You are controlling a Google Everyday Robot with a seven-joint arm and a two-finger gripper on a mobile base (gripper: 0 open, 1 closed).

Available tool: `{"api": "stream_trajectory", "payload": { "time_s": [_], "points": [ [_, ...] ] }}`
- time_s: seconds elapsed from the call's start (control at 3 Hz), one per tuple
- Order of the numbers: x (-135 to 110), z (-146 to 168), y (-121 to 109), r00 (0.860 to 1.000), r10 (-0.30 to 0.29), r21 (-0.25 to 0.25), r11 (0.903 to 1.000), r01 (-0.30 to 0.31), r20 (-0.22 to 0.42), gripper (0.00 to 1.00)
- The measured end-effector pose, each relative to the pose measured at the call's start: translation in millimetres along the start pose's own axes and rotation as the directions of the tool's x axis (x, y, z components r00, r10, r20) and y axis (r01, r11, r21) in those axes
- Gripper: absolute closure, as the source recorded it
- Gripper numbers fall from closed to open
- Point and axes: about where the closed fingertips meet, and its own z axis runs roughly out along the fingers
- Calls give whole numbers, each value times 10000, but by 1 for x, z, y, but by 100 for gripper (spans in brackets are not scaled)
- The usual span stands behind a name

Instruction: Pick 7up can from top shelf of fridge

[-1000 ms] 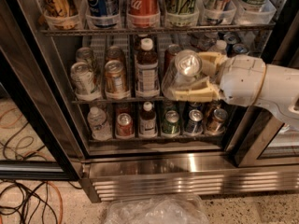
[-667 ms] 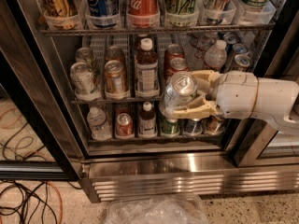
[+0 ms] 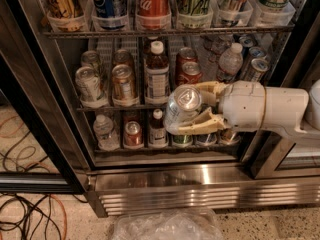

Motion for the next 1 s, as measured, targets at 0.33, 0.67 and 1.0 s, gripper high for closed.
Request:
{"api": "stream_trajectory", "payload": {
  "time_s": [0.33, 0.67, 1.0],
  "points": [
    [-4, 10, 23, 9996, 56, -640, 9979, -39, 270, 100],
    [-5, 6, 43, 9986, 322, -1030, 9943, -278, 408, 100],
    [-5, 6, 44, 9986, 325, -1046, 9941, -281, 410, 100]
  ]
}}
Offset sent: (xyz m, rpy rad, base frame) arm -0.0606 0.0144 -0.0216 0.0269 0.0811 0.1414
